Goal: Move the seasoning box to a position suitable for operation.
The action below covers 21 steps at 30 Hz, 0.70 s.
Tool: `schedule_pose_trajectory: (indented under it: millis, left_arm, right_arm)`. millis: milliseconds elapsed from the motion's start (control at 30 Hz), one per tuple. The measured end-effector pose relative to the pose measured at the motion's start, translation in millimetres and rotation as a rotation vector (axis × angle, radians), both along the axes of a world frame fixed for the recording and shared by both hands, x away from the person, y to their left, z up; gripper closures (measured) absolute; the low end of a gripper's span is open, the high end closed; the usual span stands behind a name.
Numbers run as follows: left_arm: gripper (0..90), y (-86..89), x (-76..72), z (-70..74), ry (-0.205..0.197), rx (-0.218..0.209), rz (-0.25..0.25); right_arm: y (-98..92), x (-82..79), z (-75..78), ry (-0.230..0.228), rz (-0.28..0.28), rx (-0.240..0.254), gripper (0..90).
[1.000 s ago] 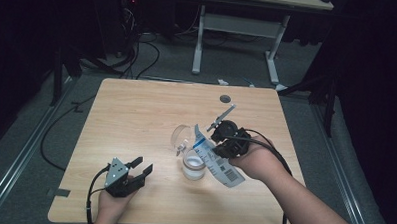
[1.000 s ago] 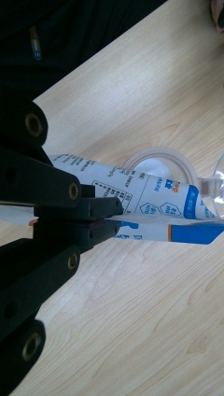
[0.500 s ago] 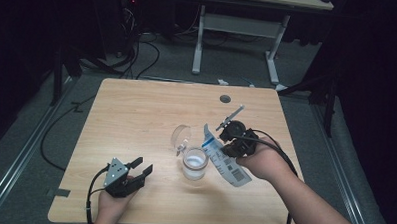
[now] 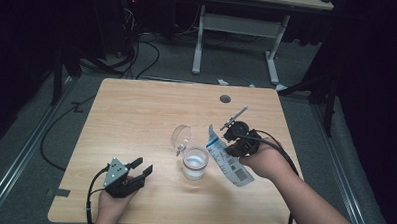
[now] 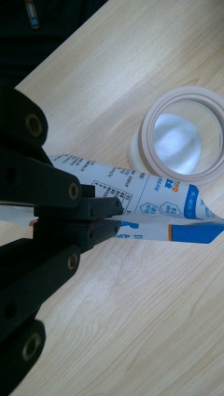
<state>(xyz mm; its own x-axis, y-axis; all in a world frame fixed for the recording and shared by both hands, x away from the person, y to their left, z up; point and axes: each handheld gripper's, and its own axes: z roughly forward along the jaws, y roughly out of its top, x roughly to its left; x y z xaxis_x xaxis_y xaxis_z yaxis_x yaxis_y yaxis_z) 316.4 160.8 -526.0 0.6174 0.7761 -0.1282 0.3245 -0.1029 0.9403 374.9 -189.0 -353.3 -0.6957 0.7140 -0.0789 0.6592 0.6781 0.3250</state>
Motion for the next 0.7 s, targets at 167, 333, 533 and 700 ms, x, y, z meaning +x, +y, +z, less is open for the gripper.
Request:
schedule_pose_trajectory:
  millis: [167, 333, 533, 700]
  left_arm:
    - [50.0, 0.3, 0.1, -0.2, 0.001, -0.004, 0.000]
    - [50.0, 0.0, 0.2, -0.3, 0.002, -0.004, -0.002]
    - [50.0, 0.0, 0.0, -0.4, 0.003, -0.004, -0.002]
    - [49.9, -0.1, 0.3, -1.0, 0.008, -0.012, 0.002]
  right_arm:
    - [-5.1, 2.6, -5.9, 0.006, -0.012, -0.002, 89.7]
    - [-11.3, 5.0, -9.1, 0.003, -0.042, 0.005, 89.7]
    - [-23.6, 11.5, -18.0, 0.002, -0.072, 0.010, 89.7]
    - [-34.3, 17.4, -24.7, -0.005, -0.107, 0.008, 89.7]
